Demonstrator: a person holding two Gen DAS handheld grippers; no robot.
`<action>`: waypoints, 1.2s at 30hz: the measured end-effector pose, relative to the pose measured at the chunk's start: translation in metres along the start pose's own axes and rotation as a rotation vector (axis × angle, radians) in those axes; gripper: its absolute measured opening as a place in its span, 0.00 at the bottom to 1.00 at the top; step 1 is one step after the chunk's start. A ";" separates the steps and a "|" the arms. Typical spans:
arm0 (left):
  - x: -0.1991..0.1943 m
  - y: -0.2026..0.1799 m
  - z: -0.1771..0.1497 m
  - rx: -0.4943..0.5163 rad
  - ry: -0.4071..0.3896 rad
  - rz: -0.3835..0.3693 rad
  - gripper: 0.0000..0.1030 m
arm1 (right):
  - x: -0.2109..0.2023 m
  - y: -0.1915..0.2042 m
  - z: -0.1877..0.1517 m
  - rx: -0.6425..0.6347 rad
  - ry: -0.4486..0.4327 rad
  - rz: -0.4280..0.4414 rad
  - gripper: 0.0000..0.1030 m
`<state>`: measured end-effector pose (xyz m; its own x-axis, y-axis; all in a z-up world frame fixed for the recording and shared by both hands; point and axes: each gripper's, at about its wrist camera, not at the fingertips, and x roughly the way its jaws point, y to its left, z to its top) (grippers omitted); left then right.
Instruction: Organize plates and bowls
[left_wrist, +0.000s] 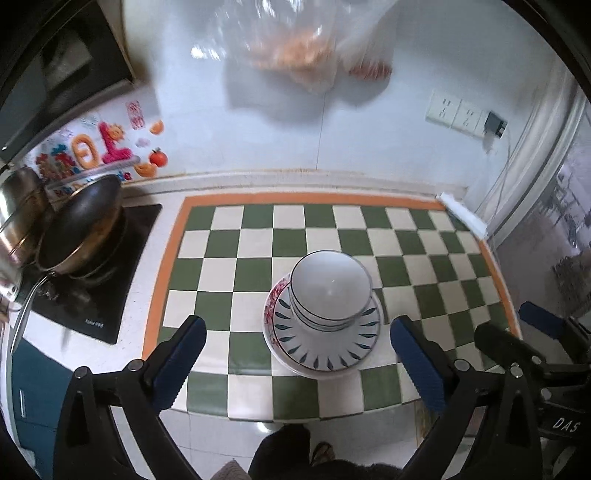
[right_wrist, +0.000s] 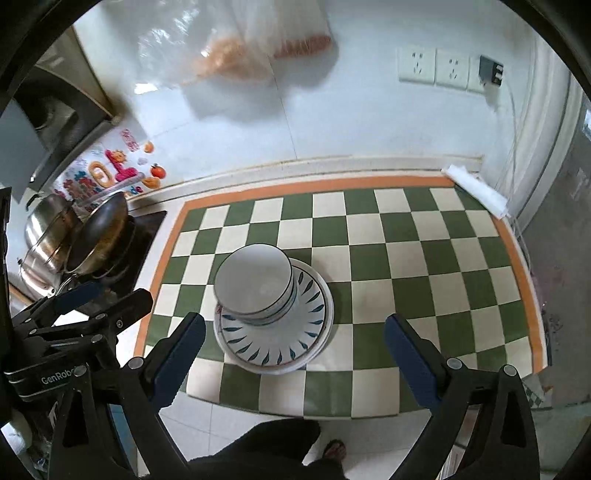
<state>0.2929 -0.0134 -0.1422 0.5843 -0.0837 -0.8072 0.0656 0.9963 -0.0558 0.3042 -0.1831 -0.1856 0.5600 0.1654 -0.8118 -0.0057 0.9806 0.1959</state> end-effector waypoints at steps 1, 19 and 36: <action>-0.010 -0.002 -0.004 -0.005 -0.018 0.001 0.99 | -0.010 0.001 -0.005 -0.009 -0.012 0.000 0.97; -0.134 -0.023 -0.090 -0.048 -0.125 0.060 1.00 | -0.163 -0.002 -0.097 -0.071 -0.151 -0.024 0.99; -0.165 -0.018 -0.112 -0.041 -0.161 0.070 1.00 | -0.201 0.003 -0.115 -0.064 -0.204 -0.042 0.99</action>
<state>0.1050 -0.0148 -0.0742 0.7088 -0.0128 -0.7053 -0.0107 0.9995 -0.0289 0.0966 -0.2014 -0.0852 0.7166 0.1057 -0.6894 -0.0279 0.9920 0.1231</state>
